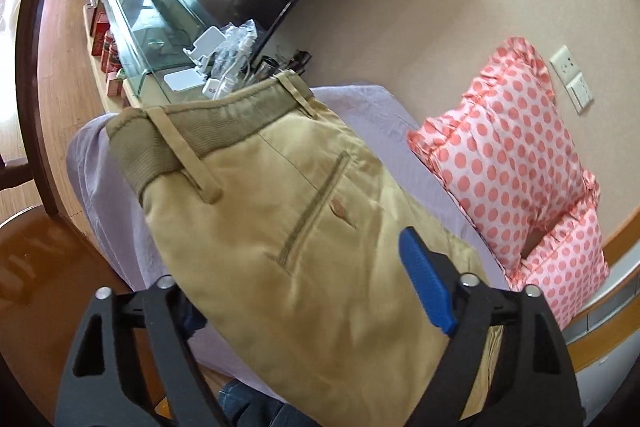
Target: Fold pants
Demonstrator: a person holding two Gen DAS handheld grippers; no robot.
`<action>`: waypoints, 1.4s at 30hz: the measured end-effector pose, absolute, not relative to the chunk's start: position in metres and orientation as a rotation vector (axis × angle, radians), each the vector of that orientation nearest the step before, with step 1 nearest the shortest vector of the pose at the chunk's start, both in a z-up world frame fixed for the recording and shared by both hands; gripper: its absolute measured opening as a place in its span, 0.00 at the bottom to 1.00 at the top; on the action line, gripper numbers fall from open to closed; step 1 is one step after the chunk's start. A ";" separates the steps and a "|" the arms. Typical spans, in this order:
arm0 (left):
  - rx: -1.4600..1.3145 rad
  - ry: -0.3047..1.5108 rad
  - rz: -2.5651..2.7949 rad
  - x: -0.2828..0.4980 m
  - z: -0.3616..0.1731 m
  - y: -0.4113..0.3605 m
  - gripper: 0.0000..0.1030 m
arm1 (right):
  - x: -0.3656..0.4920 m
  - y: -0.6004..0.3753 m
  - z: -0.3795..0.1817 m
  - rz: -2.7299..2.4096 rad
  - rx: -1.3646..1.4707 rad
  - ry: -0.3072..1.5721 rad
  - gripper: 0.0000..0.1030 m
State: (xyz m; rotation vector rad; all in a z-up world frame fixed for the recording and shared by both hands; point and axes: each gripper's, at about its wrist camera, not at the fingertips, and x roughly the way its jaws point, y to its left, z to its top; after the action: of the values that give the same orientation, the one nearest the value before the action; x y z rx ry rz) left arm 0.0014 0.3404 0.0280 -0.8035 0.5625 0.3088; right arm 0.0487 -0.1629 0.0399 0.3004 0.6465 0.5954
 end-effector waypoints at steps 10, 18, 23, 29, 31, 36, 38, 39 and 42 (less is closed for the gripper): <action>-0.368 0.500 0.164 0.037 0.136 0.223 0.10 | 0.034 -0.210 0.052 0.530 0.364 0.548 0.88; -0.024 0.540 -0.433 0.060 0.148 -0.018 0.10 | 0.005 -0.312 0.068 0.264 0.512 0.458 0.92; 0.174 0.785 -0.684 0.059 0.060 -0.131 0.11 | -0.007 -0.354 0.064 0.196 0.610 0.462 0.92; 0.292 0.671 -0.804 0.007 0.059 -0.115 0.30 | 0.020 -0.350 0.058 0.300 0.628 0.572 0.92; 0.168 0.666 -0.802 0.010 0.079 -0.078 0.46 | 0.033 -0.344 0.057 0.355 0.646 0.611 0.92; 0.028 0.626 -0.405 0.047 0.095 0.031 0.64 | 0.065 -0.324 0.053 0.381 0.574 0.715 0.86; -0.047 0.735 -0.337 0.076 0.080 0.067 0.63 | 0.078 -0.316 0.049 0.370 0.522 0.772 0.73; -0.099 0.788 -0.323 0.088 0.070 0.081 0.63 | 0.084 -0.314 0.046 0.365 0.510 0.796 0.71; -0.239 0.922 -0.368 0.111 0.045 0.105 0.63 | 0.094 -0.313 0.037 0.371 0.521 0.832 0.62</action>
State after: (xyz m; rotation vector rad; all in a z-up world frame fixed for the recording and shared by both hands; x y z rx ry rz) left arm 0.1112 0.1049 0.0451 -0.2390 0.9219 -0.3680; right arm 0.0937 -0.3128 0.0369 0.5211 0.8318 0.3714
